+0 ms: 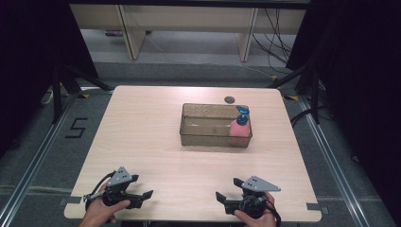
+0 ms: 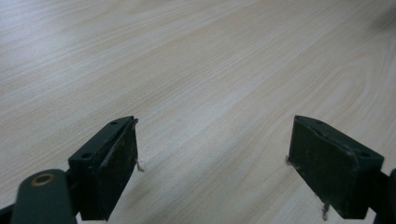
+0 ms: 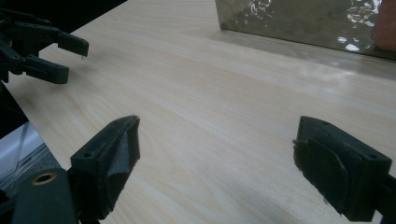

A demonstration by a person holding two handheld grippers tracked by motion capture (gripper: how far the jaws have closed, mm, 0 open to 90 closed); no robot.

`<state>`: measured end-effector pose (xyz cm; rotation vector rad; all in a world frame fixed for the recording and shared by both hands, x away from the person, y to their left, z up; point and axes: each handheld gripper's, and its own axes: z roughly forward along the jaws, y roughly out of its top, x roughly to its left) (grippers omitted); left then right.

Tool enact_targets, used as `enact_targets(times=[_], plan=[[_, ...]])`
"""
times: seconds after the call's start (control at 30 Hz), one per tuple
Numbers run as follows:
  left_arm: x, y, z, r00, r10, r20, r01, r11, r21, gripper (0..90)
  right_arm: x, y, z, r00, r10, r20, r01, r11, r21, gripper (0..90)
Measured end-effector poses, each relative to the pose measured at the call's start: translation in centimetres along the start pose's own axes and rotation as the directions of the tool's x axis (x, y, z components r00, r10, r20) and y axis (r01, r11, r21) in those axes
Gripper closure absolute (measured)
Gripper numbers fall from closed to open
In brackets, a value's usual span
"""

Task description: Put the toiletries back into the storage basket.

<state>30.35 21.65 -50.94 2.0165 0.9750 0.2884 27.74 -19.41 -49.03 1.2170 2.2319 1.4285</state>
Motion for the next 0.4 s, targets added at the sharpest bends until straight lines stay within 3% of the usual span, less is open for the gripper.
enact_targets(times=[0.1, 0.17, 0.2, 0.4], plan=[[0.00, 0.02, -0.05, 1.0000, -0.001, -0.001, 0.001, 1.0000, 0.003, 15.1, 0.02, -0.02, -0.13, 0.9998, 0.007, -0.019, -0.007, 1.000, 0.003, 15.3], [0.01, 0.02, -0.05, 1.0000, 0.000, -0.001, 0.000, 1.0000, 0.004, 15.1, 0.17, -0.08, -0.13, 0.9997, 0.019, -0.014, -0.019, 1.000, -0.003, 15.2], [0.04, 0.03, -0.05, 1.0000, 0.004, 0.000, -0.004, 1.0000, 0.004, 15.1, 0.07, -0.06, -0.28, 0.9999, -0.008, 0.012, 0.008, 1.000, 0.002, 15.3], [0.09, 0.05, 0.02, 1.0000, 0.002, 0.003, -0.002, 1.0000, 0.002, 15.1, -0.02, -0.11, -0.23, 0.9996, -0.014, 0.024, 0.014, 1.000, 0.008, 15.3]])
